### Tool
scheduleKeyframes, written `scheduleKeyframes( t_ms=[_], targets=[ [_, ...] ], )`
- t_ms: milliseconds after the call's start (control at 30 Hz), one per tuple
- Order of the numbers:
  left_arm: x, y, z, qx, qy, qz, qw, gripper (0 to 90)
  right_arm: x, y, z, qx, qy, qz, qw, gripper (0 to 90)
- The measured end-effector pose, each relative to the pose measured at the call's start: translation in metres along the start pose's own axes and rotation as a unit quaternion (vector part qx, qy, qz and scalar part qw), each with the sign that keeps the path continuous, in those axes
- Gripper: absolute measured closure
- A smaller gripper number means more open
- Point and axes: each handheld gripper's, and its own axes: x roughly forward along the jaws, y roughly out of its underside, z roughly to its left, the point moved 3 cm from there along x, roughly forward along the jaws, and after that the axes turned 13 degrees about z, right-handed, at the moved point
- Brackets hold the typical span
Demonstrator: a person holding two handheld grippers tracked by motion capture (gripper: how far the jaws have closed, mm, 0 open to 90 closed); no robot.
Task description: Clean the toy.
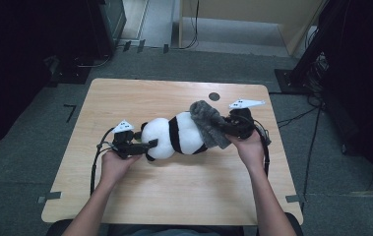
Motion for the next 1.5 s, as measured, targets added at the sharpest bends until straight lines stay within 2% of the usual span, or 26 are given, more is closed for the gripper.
scheduleKeyframes(
  t_ms=[167,300,433,600,733,967,1200,1300,1433,1500],
  targets=[
    [-0.001,0.000,-0.002,0.000,-0.003,0.003,1.0000,25.4,-0.009,-0.004,-0.016,0.025,0.017,-0.020,0.9993,75.8],
    [0.001,0.000,-0.002,-0.011,0.001,-0.006,0.9999,25.6,0.003,-0.006,-0.023,0.035,0.012,-0.013,0.9992,75.3],
    [0.002,0.000,-0.003,-0.011,-0.001,-0.008,0.9999,25.5,0.021,-0.008,-0.019,0.032,0.003,0.003,0.9995,75.2],
    [0.003,0.001,-0.004,-0.005,-0.010,-0.010,0.9999,24.3,0.038,-0.008,-0.013,0.028,0.009,0.019,0.9994,74.7],
    [0.003,0.001,-0.003,-0.005,-0.010,-0.010,0.9999,23.8,0.043,-0.006,-0.012,0.039,0.004,0.019,0.9991,74.7],
    [0.003,0.000,-0.003,-0.003,-0.010,-0.010,0.9999,23.8,0.049,0.002,-0.015,0.043,0.004,0.012,0.9990,74.3],
    [0.003,0.000,-0.003,-0.002,-0.010,-0.009,0.9999,23.7,0.054,0.009,-0.017,0.055,0.003,0.020,0.9983,74.4],
    [0.003,0.000,-0.003,-0.002,-0.010,-0.009,0.9999,23.7,0.061,0.015,-0.019,0.059,0.006,0.037,0.9975,74.6],
    [0.004,-0.001,-0.002,-0.002,-0.010,-0.008,0.9999,23.6,0.069,0.022,-0.019,0.079,-0.007,0.047,0.9958,75.1],
    [0.004,-0.001,-0.001,-0.002,-0.008,-0.008,0.9999,23.6,0.075,0.027,-0.019,0.079,-0.005,0.058,0.9951,75.1]
  ],
)
